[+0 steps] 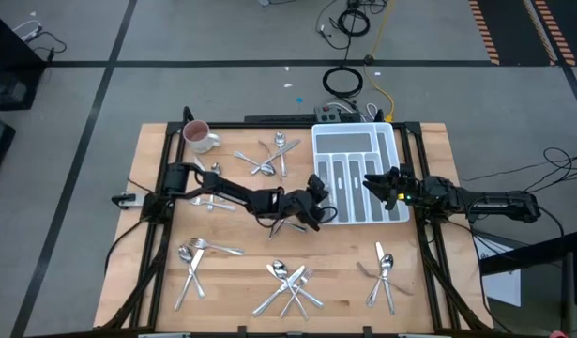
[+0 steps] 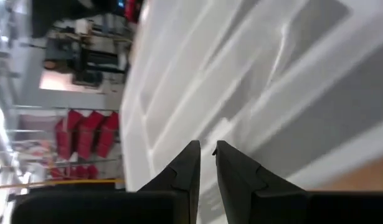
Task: Sort silverware
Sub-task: Put the silver fork into the silverware tray
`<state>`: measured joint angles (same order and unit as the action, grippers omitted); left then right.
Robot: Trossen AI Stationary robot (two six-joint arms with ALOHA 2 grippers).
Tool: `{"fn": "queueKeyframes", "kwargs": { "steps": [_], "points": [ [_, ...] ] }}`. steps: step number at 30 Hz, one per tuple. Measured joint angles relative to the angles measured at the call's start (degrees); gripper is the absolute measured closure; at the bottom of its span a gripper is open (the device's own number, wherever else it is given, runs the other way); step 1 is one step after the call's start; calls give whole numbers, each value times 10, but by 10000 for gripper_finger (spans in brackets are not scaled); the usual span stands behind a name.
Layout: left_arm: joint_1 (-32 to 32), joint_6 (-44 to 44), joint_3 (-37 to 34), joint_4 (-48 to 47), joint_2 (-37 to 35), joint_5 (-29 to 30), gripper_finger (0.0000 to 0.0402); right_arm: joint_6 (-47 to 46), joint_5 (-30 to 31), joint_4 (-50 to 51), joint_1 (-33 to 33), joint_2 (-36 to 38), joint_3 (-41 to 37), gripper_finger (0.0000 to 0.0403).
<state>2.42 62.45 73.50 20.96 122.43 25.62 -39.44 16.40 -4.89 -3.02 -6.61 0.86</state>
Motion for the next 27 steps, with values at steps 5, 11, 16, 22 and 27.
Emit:
{"fn": "queueKeyframes", "kwargs": {
  "steps": [5, 11, 16, 22, 27],
  "points": [
    [3, -21, 0, -48, 0, -14, 343, 0, -1, 0, 0, 0, 0, 199],
    [13, -21, 1, -55, -12, 84, 343, 0, -2, 0, 0, 0, 0, 199],
    [19, -84, 19, -90, -93, 165, 343, 0, -2, 5, 0, 0, 0, 199],
    [4, -437, 40, -305, -243, 161, 343, 1, -1, 6, 0, -2, 0, 199],
    [-30, -876, 43, -576, -363, 65, 343, -1, 0, 8, 0, -4, 0, 199]
  ]
}}
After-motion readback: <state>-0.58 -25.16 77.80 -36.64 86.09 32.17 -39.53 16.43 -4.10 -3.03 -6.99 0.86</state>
